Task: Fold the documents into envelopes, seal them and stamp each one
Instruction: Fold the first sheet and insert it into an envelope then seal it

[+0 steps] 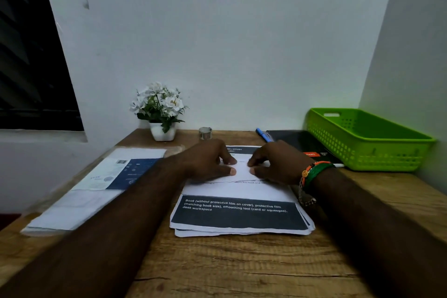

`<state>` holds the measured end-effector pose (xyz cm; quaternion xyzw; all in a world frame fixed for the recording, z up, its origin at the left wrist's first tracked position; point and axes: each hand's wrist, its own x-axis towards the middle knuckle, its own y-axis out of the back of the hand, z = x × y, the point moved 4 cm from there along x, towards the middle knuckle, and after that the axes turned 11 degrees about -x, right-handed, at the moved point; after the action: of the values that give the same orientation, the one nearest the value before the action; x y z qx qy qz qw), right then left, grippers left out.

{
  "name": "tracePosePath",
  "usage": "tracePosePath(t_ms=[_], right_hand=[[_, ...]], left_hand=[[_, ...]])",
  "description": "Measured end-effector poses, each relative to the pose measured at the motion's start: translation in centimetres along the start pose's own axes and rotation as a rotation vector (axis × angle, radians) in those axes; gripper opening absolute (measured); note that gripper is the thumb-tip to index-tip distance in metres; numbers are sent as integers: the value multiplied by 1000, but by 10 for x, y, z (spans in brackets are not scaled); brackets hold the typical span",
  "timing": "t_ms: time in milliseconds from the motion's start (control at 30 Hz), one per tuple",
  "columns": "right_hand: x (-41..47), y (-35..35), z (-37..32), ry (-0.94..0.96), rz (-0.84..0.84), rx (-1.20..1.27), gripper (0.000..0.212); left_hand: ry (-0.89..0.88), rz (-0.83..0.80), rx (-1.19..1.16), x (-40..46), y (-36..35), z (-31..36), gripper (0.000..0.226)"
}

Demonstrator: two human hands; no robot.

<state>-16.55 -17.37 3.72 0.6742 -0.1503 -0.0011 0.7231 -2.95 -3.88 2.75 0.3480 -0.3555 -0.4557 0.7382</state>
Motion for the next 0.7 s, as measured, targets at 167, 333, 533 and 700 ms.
tracePosePath(t_ms=[167,333,533,700], right_hand=[[1,-2,2,-14,-3,30,18],[0,-3,3,-36,-9,55,17],[0,-4,5,-62,-19,54,18],[0,-4,5,-62,-13,49,19]], left_hand=[[66,-19,78,-2,16,-13,24],[165,-38,78,-10,34,-28,14],[279,86,191,-14,49,-32,41],[226,34,102,-11,26,-20,57]])
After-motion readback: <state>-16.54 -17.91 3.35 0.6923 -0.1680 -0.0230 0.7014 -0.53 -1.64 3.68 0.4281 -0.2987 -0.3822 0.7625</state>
